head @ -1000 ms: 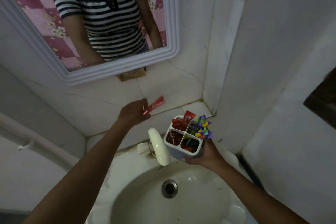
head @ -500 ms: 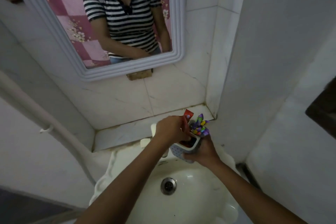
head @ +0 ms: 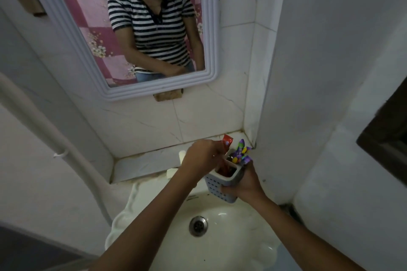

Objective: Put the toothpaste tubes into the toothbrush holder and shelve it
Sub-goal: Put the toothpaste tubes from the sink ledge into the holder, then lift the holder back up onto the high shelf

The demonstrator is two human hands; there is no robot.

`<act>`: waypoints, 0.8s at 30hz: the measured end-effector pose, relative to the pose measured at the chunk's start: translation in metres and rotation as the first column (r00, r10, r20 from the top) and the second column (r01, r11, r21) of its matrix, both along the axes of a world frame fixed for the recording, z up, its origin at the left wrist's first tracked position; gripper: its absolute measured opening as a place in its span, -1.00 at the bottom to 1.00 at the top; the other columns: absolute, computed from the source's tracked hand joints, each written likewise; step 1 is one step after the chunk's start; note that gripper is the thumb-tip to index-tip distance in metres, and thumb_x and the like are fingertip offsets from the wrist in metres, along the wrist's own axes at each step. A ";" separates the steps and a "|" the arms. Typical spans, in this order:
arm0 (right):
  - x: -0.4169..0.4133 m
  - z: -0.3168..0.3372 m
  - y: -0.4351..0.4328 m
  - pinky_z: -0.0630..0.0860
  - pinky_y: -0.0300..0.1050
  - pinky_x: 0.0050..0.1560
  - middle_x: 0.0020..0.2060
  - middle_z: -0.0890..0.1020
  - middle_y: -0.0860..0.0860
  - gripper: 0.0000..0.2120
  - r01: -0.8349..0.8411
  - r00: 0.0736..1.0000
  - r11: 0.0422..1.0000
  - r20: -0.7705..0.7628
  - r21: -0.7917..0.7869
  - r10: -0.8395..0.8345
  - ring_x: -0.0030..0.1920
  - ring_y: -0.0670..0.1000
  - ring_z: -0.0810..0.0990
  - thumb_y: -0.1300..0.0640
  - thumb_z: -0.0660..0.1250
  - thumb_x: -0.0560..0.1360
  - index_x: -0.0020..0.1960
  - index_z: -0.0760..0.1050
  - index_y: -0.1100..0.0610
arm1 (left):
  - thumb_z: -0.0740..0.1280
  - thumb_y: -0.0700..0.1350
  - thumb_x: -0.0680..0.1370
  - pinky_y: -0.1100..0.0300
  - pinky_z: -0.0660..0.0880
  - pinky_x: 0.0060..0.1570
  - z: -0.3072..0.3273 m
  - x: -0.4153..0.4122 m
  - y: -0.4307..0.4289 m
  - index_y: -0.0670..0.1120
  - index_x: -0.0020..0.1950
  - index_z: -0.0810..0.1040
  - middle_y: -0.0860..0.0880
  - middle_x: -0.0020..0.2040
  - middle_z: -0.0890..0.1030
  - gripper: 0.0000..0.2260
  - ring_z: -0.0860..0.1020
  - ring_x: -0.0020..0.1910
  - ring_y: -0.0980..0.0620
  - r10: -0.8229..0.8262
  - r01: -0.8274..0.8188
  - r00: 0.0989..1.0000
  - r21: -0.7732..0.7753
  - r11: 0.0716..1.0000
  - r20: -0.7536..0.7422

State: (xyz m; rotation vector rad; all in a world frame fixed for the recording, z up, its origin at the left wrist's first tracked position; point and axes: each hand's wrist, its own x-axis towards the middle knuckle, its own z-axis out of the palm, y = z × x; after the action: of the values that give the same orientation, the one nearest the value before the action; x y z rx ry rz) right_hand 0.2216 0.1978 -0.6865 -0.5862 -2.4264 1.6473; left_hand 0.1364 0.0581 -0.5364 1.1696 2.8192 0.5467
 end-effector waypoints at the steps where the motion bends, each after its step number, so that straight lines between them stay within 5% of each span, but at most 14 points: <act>1: 0.001 0.004 0.000 0.66 -0.15 0.09 0.12 0.64 -0.04 -0.13 0.039 0.999 0.996 -0.023 -0.083 -0.041 0.08 -0.06 0.67 0.20 0.73 0.12 0.33 0.40 0.08 | 0.38 -0.07 0.47 0.12 0.55 -0.12 0.002 0.001 -0.003 0.07 -0.02 0.70 0.00 -0.08 0.72 -0.85 0.64 -0.08 -0.02 0.026 -0.026 1.000 -0.022 0.999 -0.017; 5: 0.000 0.009 0.000 0.67 -0.37 -0.15 0.02 0.61 -0.02 -0.22 0.072 0.990 0.961 -0.098 -0.267 -0.101 -0.05 -0.26 0.70 0.67 0.55 0.19 0.14 0.35 0.05 | 0.38 -0.07 0.50 0.17 0.45 -0.08 0.004 0.012 -0.009 0.13 0.06 0.70 0.03 0.03 0.69 -0.80 0.61 0.05 -0.01 -0.043 0.039 0.999 -0.157 0.987 -0.022; 7: 0.002 0.016 -0.002 0.68 -0.35 -0.08 0.03 0.63 -0.02 -0.17 0.084 0.989 0.967 -0.098 -0.240 -0.110 -0.02 -0.31 0.69 0.54 0.66 0.11 0.14 0.35 -0.02 | 0.37 -0.10 0.51 0.18 0.45 -0.08 0.003 0.020 -0.008 0.10 0.07 0.70 0.03 0.04 0.69 -0.80 0.60 0.06 -0.01 -0.107 0.098 0.994 -0.200 0.975 -0.033; 10: 0.009 0.022 0.001 0.70 -0.24 -0.10 0.11 0.63 0.02 -0.13 0.083 0.984 0.954 -0.126 -0.289 -0.124 0.22 0.12 0.65 0.33 0.70 0.02 0.19 0.38 -0.04 | 0.36 -0.11 0.51 0.15 0.49 -0.03 0.008 0.024 -0.009 0.09 0.07 0.69 0.03 0.05 0.69 -0.80 0.60 0.08 -0.02 -0.153 0.137 0.987 -0.224 0.965 -0.055; 12: 0.012 0.029 0.001 0.64 -0.29 -0.09 0.14 0.63 0.08 -0.05 0.085 0.982 0.951 -0.137 -0.297 -0.131 0.25 0.18 0.63 0.27 0.77 0.01 0.29 0.39 0.09 | 0.36 -0.08 0.53 0.14 0.50 0.00 0.015 0.024 -0.011 0.09 0.11 0.67 0.04 0.10 0.68 -0.80 0.59 0.10 0.00 -0.183 0.170 0.982 -0.204 0.964 -0.044; 14: 0.013 0.041 0.003 0.61 -0.39 -0.06 0.11 0.65 0.09 -0.05 0.139 0.971 0.953 -0.151 -0.268 -0.184 0.20 0.04 0.67 0.22 0.80 -0.07 0.22 0.42 0.05 | 0.35 -0.06 0.54 0.15 0.51 -0.02 0.026 0.025 -0.017 0.11 0.16 0.64 0.06 0.13 0.67 -0.78 0.60 0.09 0.02 -0.204 0.199 0.979 -0.124 0.972 -0.031; 17: 0.009 0.080 0.003 0.52 -0.58 -0.17 -0.04 0.60 -0.15 -0.25 0.201 0.938 0.953 -0.236 -0.225 -0.254 -0.08 -0.35 0.64 0.47 0.72 0.13 0.04 0.40 -0.06 | 0.38 -0.06 0.52 0.12 0.59 -0.09 0.050 0.025 -0.032 0.18 0.32 0.44 0.09 0.13 0.64 -0.61 0.63 -0.06 0.08 -0.166 0.162 0.986 0.126 0.979 0.024; 19: 0.006 0.114 0.011 0.52 -0.52 -0.16 -0.05 0.55 -0.20 -0.31 0.240 0.917 0.951 -0.276 -0.194 -0.287 -0.09 -0.21 0.60 0.45 0.69 0.21 0.13 0.41 0.04 | 0.41 -0.02 0.51 0.14 0.61 -0.08 0.071 0.024 -0.041 0.19 0.45 0.21 0.10 0.17 0.60 -0.41 0.64 -0.08 0.13 -0.144 0.120 0.988 0.311 0.943 0.056; 22: -0.002 0.178 0.018 0.55 -0.21 0.02 0.07 0.59 -0.10 -0.16 0.282 0.888 0.956 -0.357 -0.076 -0.290 0.11 -0.03 0.60 0.25 0.75 0.18 0.36 0.44 0.13 | 0.42 0.03 0.50 0.15 0.52 0.14 0.108 0.016 -0.043 0.14 0.56 0.07 0.07 0.37 0.47 -0.26 0.55 0.21 0.10 -0.103 0.057 0.992 0.454 0.889 0.076; 24: -0.007 0.227 0.023 0.54 -0.31 -0.04 0.05 0.59 -0.15 -0.17 0.281 0.854 0.958 -0.440 -0.058 -0.278 0.09 -0.07 0.59 0.22 0.76 0.18 0.35 0.45 0.10 | 0.42 0.04 0.50 0.10 0.43 0.32 0.135 0.013 -0.037 0.11 0.56 0.06 0.10 0.50 0.32 -0.25 0.40 0.39 0.11 -0.141 0.084 0.987 0.499 0.862 0.077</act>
State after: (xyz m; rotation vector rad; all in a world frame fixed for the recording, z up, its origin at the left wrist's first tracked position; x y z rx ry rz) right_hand 0.2144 0.2209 -0.4594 -0.4692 -1.9171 1.4564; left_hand 0.1490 0.0211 -0.4010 1.3072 2.5634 1.3396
